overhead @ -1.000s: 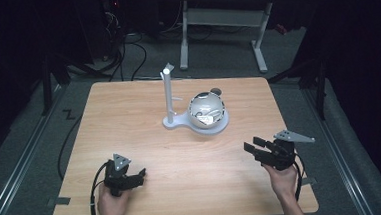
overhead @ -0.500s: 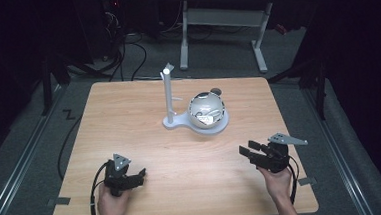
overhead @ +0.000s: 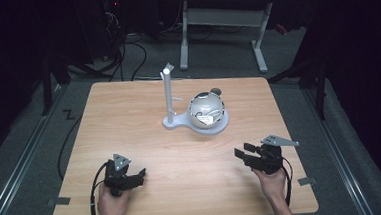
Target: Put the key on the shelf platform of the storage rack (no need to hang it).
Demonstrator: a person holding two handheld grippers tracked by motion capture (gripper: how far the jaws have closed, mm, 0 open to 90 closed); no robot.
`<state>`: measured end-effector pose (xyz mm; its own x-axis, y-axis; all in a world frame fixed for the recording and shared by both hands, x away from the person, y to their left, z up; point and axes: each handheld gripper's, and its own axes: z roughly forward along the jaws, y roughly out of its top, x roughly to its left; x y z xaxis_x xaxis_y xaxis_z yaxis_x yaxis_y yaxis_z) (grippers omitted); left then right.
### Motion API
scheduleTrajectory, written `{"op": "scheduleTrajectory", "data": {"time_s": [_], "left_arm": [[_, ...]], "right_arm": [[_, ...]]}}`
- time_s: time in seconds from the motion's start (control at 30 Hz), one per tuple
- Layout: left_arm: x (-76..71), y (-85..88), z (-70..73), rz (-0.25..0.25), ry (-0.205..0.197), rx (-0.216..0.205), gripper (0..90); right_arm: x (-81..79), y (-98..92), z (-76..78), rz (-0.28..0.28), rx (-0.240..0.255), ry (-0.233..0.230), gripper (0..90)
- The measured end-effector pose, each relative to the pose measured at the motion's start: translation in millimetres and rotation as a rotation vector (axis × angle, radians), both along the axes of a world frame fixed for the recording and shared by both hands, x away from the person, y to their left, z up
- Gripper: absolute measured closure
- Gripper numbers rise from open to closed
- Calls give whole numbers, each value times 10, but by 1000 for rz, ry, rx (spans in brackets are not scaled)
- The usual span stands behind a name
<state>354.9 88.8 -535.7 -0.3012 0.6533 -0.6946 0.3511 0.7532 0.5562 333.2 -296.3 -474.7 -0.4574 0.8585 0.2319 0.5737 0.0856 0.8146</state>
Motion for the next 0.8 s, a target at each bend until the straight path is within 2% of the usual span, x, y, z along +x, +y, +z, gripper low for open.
{"op": "scheduleTrajectory", "data": {"time_s": [0.57,0.8], "left_arm": [[0,-1,0,1,0,-1,186],[0,-1,0,1,0,-1,186]], "right_arm": [[45,-48,-193,-21,5,44,472],[66,-84,-288,-39,-7,68,472]]}}
